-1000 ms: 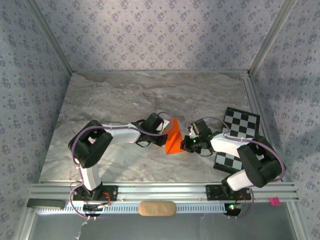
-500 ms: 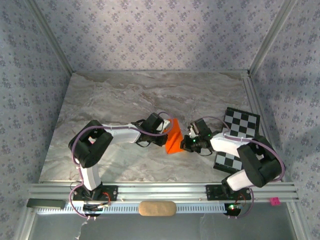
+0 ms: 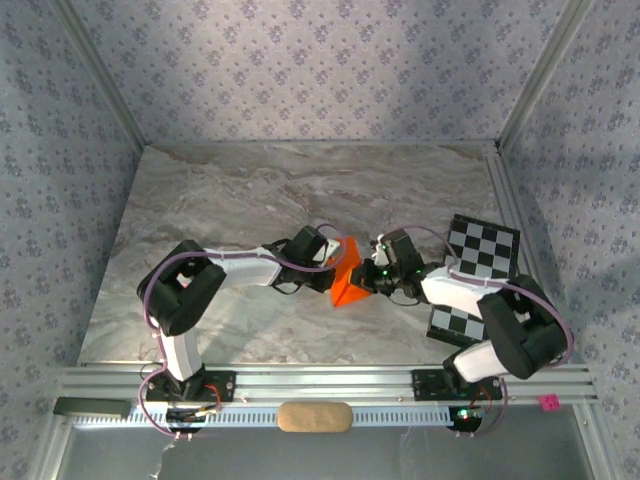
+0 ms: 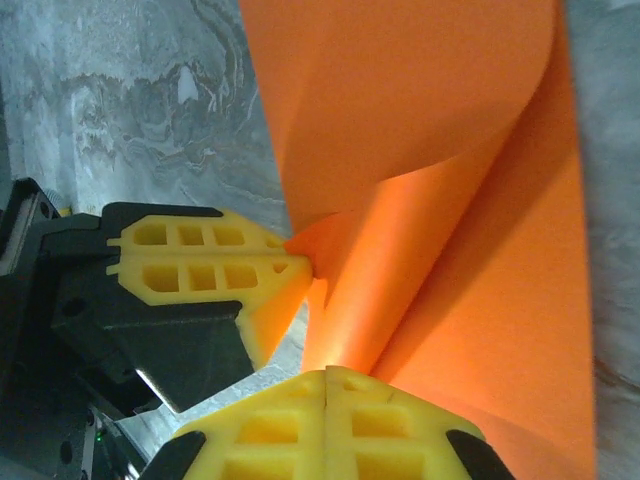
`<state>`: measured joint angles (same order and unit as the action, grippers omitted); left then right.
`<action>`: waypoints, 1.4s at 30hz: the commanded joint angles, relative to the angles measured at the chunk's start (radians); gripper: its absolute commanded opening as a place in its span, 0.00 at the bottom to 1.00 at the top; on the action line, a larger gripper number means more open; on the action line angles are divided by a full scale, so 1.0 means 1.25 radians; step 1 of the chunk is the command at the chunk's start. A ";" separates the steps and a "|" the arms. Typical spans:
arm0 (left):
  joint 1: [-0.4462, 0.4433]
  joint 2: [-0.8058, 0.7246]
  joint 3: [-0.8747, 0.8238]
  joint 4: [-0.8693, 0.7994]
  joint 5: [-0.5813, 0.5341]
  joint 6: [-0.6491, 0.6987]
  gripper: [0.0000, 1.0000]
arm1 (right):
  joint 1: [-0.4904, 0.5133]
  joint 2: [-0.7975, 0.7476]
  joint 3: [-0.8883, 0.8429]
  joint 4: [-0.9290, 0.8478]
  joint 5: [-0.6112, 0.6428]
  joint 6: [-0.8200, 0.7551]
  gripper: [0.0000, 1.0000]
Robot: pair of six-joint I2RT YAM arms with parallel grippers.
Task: Fold a paper plane with a square sheet of paper (pick it up from the middle)
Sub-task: Fold the triangle a second time at the center of the table.
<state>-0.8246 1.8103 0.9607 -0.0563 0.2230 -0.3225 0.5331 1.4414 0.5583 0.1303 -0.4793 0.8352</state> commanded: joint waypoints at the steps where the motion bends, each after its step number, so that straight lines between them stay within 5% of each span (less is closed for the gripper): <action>1: 0.002 0.022 0.007 -0.013 -0.007 0.012 0.00 | 0.013 0.026 0.020 0.043 -0.022 0.031 0.00; 27: 0.003 0.026 0.007 -0.015 -0.005 0.019 0.00 | 0.026 0.166 0.010 0.156 -0.044 0.072 0.00; 42: 0.003 0.031 0.009 -0.025 -0.006 0.024 0.00 | 0.011 0.104 -0.006 0.125 -0.030 0.061 0.00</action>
<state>-0.8246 1.8191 0.9665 -0.0513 0.2237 -0.3141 0.5571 1.6215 0.5392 0.3420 -0.5217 0.9203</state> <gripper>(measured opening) 0.063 0.052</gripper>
